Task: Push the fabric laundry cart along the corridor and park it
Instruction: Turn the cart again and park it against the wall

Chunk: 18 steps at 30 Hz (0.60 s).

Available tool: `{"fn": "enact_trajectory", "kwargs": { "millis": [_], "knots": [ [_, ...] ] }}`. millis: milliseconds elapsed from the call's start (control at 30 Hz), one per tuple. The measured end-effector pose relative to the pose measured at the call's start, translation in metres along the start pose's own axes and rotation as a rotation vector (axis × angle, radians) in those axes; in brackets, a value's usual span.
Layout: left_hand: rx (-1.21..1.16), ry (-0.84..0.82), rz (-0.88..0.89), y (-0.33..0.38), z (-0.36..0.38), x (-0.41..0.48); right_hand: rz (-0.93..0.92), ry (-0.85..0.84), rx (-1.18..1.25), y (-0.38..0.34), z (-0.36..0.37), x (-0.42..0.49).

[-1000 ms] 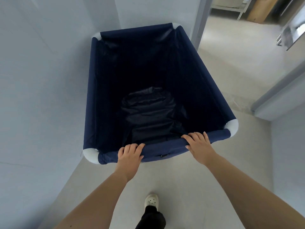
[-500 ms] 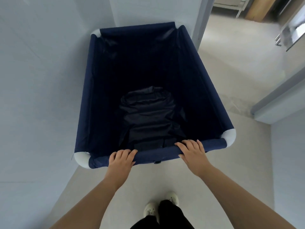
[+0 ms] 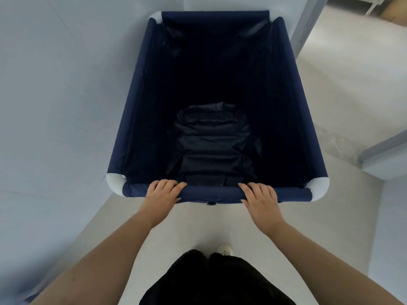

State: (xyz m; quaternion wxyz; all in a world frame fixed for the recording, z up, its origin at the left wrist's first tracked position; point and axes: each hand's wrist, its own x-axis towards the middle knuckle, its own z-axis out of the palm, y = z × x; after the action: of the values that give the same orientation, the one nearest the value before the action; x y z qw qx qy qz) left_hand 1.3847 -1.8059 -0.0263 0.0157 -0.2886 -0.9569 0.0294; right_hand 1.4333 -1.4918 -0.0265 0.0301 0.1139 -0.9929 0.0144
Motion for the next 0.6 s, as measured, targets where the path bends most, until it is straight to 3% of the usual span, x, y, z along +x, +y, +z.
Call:
{"fn": "enact_trajectory", "kwargs": {
  "millis": [267, 600],
  "knots": [
    [-0.016, 0.008, 0.028, -0.019, -0.001, 0.001, 0.011, 0.031, -0.013, -0.013, 0.006, 0.008],
    [-0.003, -0.031, 0.133, -0.103, -0.004, 0.006, 0.109, 0.024, -0.005, -0.082, 0.008, 0.048]
  ]
}}
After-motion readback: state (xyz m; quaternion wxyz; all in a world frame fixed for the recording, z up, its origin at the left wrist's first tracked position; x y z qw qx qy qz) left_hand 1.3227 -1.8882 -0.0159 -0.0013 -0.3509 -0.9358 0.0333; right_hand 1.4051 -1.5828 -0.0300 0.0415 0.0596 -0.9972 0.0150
